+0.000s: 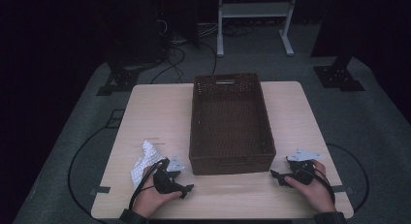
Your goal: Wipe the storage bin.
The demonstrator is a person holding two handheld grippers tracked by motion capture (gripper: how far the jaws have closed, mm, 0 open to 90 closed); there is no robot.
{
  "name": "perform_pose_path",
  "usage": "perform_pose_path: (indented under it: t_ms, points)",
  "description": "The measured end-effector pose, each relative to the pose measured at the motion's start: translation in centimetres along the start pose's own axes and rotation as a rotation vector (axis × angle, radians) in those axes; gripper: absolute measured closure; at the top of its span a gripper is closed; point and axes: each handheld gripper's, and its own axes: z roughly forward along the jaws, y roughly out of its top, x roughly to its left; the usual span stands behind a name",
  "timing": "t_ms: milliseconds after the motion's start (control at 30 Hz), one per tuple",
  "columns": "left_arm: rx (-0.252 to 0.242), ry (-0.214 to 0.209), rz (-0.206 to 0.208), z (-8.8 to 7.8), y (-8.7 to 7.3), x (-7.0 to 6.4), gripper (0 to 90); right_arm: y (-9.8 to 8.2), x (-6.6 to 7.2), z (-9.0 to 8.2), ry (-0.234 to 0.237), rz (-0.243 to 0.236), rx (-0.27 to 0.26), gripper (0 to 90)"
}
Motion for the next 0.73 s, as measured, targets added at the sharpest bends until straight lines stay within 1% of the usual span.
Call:
perform_pose_path:
  t_ms: [67,100,167,200,300,367,467,733]
  points:
    - [-0.001,0.007,0.004,0.18,-0.09,0.00,12.8,0.00,0.00,0.00,0.000,0.000,0.000,13.2]
    - [-0.010,0.007,-0.004,0.28,-0.10,-0.08,11.9,0.00,0.00,0.00,0.000,0.000,0.000,13.2]
    - [-0.012,0.006,-0.004,0.32,-0.09,-0.10,10.6,0.00,0.00,0.00,0.000,0.000,0.000,13.2]
    - [-0.014,0.006,0.002,0.41,-0.15,-0.07,9.2,0.00,0.00,0.00,0.000,0.000,0.000,13.2]
    - [-0.038,0.007,-0.002,0.67,-0.36,-0.17,4.6,0.00,0.00,0.00,0.000,0.000,0.000,13.2]
    - [-0.039,0.005,0.005,0.78,-0.39,-0.22,1.5,0.00,0.00,0.00,0.000,0.000,0.000,13.2]
    - [-0.061,0.005,0.003,0.95,-0.54,-0.28,0.2,0.00,0.00,0.00,0.000,0.000,0.000,13.2]
    - [-0.062,0.001,0.006,0.94,-0.56,-0.26,0.0,0.00,0.00,0.00,0.000,0.000,0.000,13.2]
